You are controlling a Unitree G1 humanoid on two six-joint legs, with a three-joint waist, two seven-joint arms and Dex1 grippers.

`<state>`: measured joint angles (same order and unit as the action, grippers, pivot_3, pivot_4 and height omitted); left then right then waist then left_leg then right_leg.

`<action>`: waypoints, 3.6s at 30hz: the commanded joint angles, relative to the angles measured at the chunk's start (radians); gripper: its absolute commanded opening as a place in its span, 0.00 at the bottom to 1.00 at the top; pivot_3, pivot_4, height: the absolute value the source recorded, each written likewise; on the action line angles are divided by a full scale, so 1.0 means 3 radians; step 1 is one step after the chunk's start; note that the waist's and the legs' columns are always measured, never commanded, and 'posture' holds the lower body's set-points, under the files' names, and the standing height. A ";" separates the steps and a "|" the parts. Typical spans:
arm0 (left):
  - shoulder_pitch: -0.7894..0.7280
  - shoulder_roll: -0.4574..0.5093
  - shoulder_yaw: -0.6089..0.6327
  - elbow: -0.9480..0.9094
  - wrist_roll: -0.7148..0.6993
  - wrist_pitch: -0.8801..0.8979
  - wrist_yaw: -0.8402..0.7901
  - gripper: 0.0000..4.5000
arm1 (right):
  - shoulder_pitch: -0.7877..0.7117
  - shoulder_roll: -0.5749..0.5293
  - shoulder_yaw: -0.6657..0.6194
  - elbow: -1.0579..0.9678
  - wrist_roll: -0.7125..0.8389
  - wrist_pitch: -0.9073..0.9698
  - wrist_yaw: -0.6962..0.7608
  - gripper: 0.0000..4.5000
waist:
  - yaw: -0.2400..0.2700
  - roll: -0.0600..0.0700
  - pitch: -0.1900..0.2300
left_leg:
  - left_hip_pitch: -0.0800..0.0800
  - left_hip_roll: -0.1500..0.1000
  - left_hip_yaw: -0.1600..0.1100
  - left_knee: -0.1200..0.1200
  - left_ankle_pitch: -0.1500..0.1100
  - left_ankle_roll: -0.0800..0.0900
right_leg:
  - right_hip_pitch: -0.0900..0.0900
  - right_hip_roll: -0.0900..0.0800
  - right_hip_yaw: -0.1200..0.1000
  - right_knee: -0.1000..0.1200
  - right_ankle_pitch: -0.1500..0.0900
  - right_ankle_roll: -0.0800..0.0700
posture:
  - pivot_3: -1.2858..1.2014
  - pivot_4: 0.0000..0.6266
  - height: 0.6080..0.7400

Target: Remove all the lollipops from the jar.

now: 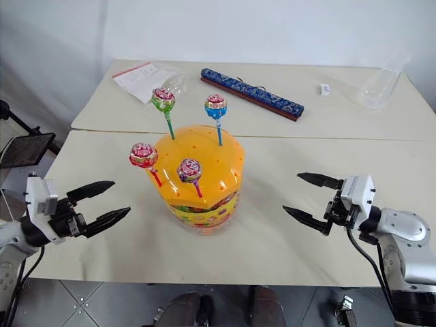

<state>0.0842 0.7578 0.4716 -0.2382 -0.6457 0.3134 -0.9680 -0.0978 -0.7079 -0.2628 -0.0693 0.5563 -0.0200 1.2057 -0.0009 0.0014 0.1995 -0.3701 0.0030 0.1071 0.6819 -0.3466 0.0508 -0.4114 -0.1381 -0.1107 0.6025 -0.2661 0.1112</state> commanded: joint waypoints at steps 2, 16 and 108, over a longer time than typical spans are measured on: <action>-0.0177 0.0043 0.0069 0.0124 -0.0059 -0.0040 -0.0047 1.00 | 0.0042 0.0057 -0.0243 -0.0240 0.0373 0.0181 -0.0155 0.99 | 0.0008 0.0000 0.0000 | 0.0000 0.0000 0.0000 0.0000 0.0000 0.0000 | 0.0000 0.0000 0.0000 0.0000 0.0000 0.0000 | 0.52 0.24 1.00; -0.1612 0.0635 0.0249 0.0706 -0.1583 0.1486 -0.0673 1.00 | 0.0201 0.0219 -0.0586 -0.2070 0.1872 0.0918 -0.1007 0.99 | 0.0004 -0.0003 -0.0001 | -0.0001 0.0000 -0.0007 0.0003 -0.0001 -0.0003 | 0.0003 0.0012 -0.0004 0.0004 0.0000 0.0000 | 0.52 0.24 1.00; -0.2213 0.0339 -0.0578 -0.0034 -0.1175 0.0958 -0.1004 0.90 | -0.0049 -0.0102 -0.0408 -0.1640 0.1368 0.0691 0.0139 1.00 | 0.0069 -0.0024 0.0003 | -0.0001 -0.0020 0.0003 0.0005 0.0003 0.0011 | 0.0003 0.0007 -0.0032 0.0009 0.0005 0.0009 | 0.52 0.24 1.00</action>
<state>-0.5532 0.8566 0.2946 -0.2238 -0.9623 0.5911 -1.2721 -0.1103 -0.7383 -0.3641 -0.5312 0.9556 0.1975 1.2526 0.0199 -0.0057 0.2004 -0.3703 -0.0013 0.1097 0.6838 -0.3455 0.0543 -0.4106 -0.1336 -0.1207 0.6044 -0.2646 0.1140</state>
